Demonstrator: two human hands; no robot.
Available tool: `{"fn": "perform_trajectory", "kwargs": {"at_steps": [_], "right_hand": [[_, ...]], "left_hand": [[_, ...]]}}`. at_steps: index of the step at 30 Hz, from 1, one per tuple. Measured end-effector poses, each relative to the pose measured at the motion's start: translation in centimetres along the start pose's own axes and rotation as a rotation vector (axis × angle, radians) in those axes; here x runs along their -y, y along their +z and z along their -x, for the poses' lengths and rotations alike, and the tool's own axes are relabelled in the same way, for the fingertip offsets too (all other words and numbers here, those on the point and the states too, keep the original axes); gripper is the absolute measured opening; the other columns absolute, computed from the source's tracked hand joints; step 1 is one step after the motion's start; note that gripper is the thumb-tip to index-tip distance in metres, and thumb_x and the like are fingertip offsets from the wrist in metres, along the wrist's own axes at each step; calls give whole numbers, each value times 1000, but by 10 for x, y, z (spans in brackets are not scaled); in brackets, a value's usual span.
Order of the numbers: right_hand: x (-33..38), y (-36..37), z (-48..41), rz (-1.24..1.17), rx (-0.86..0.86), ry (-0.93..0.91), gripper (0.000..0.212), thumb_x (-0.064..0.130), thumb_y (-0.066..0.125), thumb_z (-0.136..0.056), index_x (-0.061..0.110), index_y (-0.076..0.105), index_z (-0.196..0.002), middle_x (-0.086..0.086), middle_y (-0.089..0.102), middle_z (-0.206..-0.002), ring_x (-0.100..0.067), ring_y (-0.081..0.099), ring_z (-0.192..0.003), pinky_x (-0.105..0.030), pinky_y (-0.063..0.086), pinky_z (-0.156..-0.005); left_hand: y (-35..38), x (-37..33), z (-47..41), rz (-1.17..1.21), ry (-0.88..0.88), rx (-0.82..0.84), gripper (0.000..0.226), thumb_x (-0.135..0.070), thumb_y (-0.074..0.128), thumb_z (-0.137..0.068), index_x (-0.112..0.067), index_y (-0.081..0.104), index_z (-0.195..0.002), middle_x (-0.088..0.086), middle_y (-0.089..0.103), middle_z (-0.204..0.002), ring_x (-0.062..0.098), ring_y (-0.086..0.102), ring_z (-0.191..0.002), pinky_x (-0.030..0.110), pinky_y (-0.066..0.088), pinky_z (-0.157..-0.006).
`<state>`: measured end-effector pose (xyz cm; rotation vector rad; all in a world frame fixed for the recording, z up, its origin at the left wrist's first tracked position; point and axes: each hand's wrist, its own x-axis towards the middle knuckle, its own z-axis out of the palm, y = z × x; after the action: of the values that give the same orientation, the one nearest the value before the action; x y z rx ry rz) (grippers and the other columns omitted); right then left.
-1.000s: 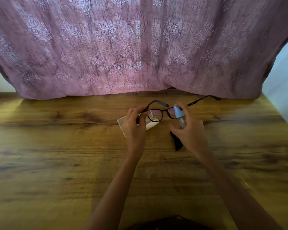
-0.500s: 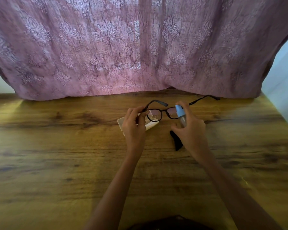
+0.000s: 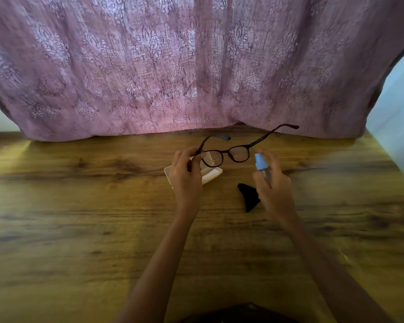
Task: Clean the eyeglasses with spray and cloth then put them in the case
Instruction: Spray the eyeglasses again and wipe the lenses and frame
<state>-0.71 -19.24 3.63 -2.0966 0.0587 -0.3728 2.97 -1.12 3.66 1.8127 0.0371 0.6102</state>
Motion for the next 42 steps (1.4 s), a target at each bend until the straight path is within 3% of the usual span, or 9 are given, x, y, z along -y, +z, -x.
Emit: {"fn": "perform_trajectory", "kwargs": {"at_steps": [4, 9, 12, 16, 22, 29, 34, 37, 42], "right_hand": [[-28, -6, -8, -60, -61, 168, 45, 23, 47, -101, 17, 30, -142, 3, 56, -74, -13, 57, -62, -28, 52, -56], [-58, -15, -19, 56, -96, 185, 32, 26, 60, -95, 6, 51, -119, -6, 60, -96, -27, 60, -91, -31, 43, -70], [-65, -16, -23, 81, -117, 233, 30, 25, 61, -94, 1, 54, -110, -15, 61, -94, -31, 59, -89, -37, 45, -75], [-69, -14, -24, 137, -97, 253, 26, 23, 60, -94, 3, 52, -108, -11, 58, -93, -27, 58, -87, -35, 45, -73], [-68, -12, -24, 167, -72, 240, 15, 18, 61, -93, 15, 48, -98, -6, 57, -90, -20, 57, -82, -25, 40, -63], [-76, -10, -6, 140, -144, 433, 50, 32, 71, -86, 11, 50, -126, 1, 59, -112, -14, 58, -97, -23, 41, -68], [-73, 0, 24, 233, -1, 340, 37, 41, 69, -86, 15, 60, -110, 2, 55, -104, -14, 54, -92, -24, 40, -71], [-73, 9, 23, 281, 23, 290, 27, 30, 71, -86, 13, 65, -105, -2, 61, -108, -10, 53, -93, -21, 40, -76], [-51, 11, 16, 94, 1, 369, 15, 26, 71, -86, 17, 63, -94, -1, 63, -99, -11, 57, -89, -14, 39, -65]], "left_hand": [[-3, 2, -1, -29, 16, -20, 20, -10, 61, -90, -23, 68, -103, -17, 59, -92, 10, 59, -70, 52, 52, -68], [-5, 5, 1, -59, 29, -14, 25, -8, 60, -91, -27, 66, -106, -21, 59, -94, 6, 59, -72, 53, 53, -70], [-5, 6, 2, -65, 26, -11, 26, -9, 60, -91, -29, 65, -106, -22, 60, -96, 8, 60, -70, 54, 52, -73], [-5, 4, 3, -37, 31, -7, 22, -2, 60, -90, -14, 68, -107, -8, 63, -97, 13, 61, -73, 36, 55, -65], [-4, 7, 5, -58, 14, -12, 22, 0, 60, -90, -16, 68, -103, -7, 63, -97, 12, 59, -77, 20, 47, -64], [-6, 6, 5, -66, 27, -25, 25, 4, 58, -88, -13, 68, -103, -3, 65, -98, 18, 60, -81, 23, 48, -65], [-6, 6, 5, -66, 22, -30, 23, 1, 60, -88, -16, 68, -102, -7, 64, -96, 16, 60, -80, 30, 49, -65], [-6, 3, 5, -66, 32, -36, 21, -1, 61, -89, -16, 68, -101, -8, 63, -94, 15, 59, -79, 33, 51, -66], [-8, 3, 5, -50, 45, -50, 21, -1, 61, -89, -16, 69, -102, -13, 61, -91, 22, 62, -77, 45, 54, -64]]}}
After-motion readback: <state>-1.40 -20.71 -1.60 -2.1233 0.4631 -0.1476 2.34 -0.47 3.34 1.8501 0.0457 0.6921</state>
